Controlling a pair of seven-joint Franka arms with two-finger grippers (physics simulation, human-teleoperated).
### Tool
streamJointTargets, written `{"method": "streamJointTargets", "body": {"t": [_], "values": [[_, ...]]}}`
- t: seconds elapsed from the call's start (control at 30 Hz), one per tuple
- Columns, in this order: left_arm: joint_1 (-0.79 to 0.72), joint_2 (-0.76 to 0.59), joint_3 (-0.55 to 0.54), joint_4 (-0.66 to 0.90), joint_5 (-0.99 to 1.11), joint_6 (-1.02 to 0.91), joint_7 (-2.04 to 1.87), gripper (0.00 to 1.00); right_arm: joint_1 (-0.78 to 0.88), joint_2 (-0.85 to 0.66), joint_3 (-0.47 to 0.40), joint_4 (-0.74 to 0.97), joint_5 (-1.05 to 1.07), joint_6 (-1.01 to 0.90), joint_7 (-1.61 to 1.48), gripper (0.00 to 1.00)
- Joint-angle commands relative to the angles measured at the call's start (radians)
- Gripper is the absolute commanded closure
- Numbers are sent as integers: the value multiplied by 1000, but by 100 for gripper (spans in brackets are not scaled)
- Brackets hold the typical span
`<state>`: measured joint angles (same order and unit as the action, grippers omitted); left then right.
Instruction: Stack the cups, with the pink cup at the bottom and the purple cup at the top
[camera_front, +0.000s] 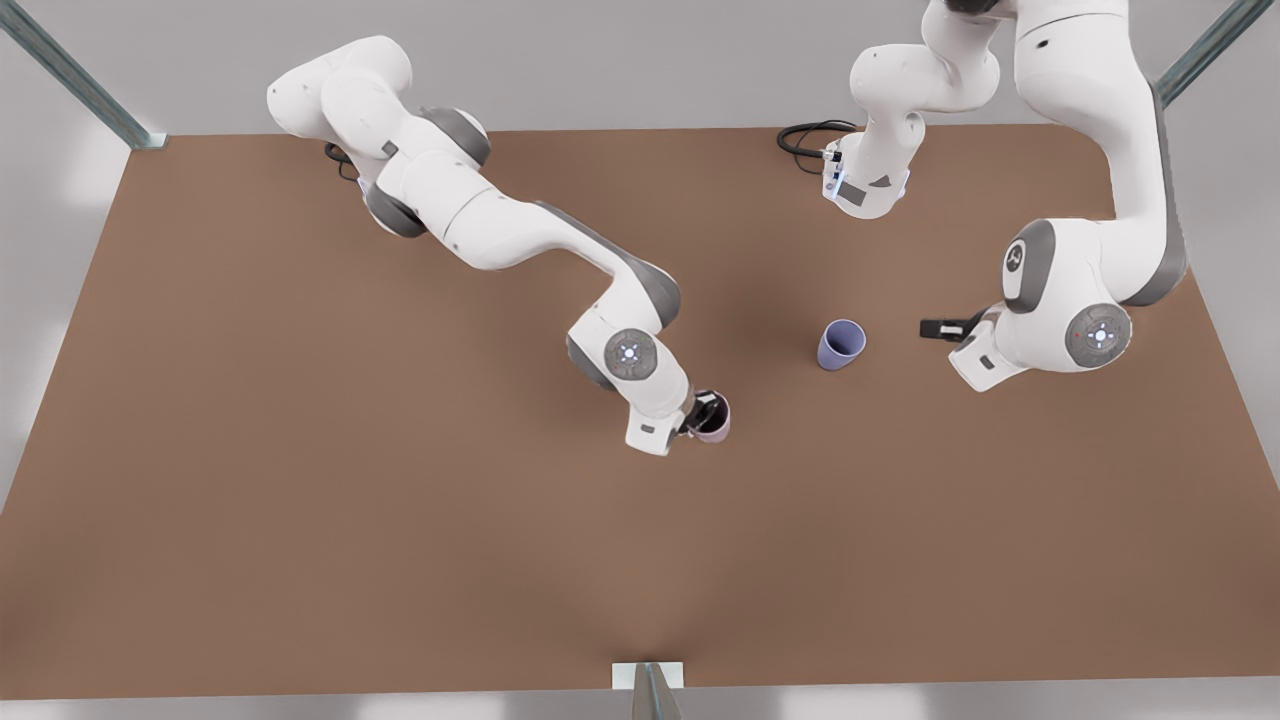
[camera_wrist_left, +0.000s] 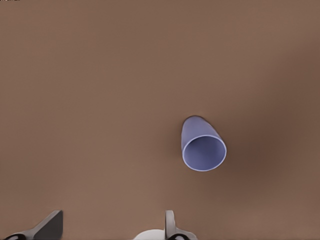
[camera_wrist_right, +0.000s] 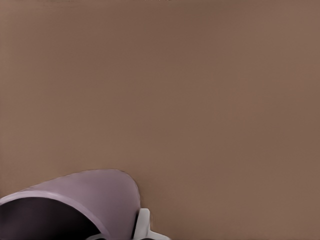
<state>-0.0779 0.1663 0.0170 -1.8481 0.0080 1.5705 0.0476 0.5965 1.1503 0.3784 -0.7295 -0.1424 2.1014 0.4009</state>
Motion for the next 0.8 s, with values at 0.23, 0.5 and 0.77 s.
{"method": "streamJointTargets", "body": {"t": [0.23, 0.5, 0.77], "values": [[-105, 1, -8, -342, -56, 526, -77, 0, 3, 46, 1, 4, -5, 121, 438, 79], [-103, -10, 0, -487, -59, 675, -81, 0, 32, 100, -4, 1, -5, 163, 450, 49], [-105, 22, -2, -531, -60, 775, -81, 0, 34, 103, -4, -1, -6, 178, 454, 15]]}}
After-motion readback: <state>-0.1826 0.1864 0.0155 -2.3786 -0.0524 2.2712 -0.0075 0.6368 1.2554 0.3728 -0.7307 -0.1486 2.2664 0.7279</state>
